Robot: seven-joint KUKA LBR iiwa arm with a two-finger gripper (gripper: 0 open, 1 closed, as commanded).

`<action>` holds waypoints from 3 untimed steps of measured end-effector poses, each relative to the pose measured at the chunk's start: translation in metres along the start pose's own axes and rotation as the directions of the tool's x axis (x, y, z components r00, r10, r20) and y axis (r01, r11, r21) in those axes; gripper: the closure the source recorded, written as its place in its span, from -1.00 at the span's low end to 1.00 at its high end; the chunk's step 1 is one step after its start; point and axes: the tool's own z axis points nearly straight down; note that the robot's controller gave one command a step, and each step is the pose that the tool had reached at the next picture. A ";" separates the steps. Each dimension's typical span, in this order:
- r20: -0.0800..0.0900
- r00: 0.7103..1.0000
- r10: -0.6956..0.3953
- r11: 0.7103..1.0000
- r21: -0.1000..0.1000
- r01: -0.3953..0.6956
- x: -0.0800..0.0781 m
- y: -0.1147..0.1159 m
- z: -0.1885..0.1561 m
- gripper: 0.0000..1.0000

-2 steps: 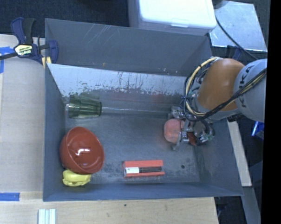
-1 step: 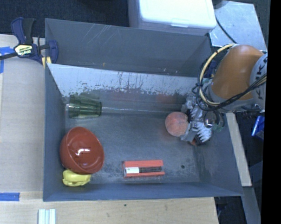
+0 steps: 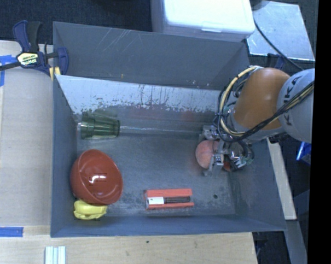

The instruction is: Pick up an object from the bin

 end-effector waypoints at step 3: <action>0.004 1.000 0.004 1.000 -0.002 -0.004 -0.001 0.002 0.000 1.00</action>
Offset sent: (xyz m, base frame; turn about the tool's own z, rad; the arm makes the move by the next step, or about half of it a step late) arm 0.0002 -0.0001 0.0002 0.0050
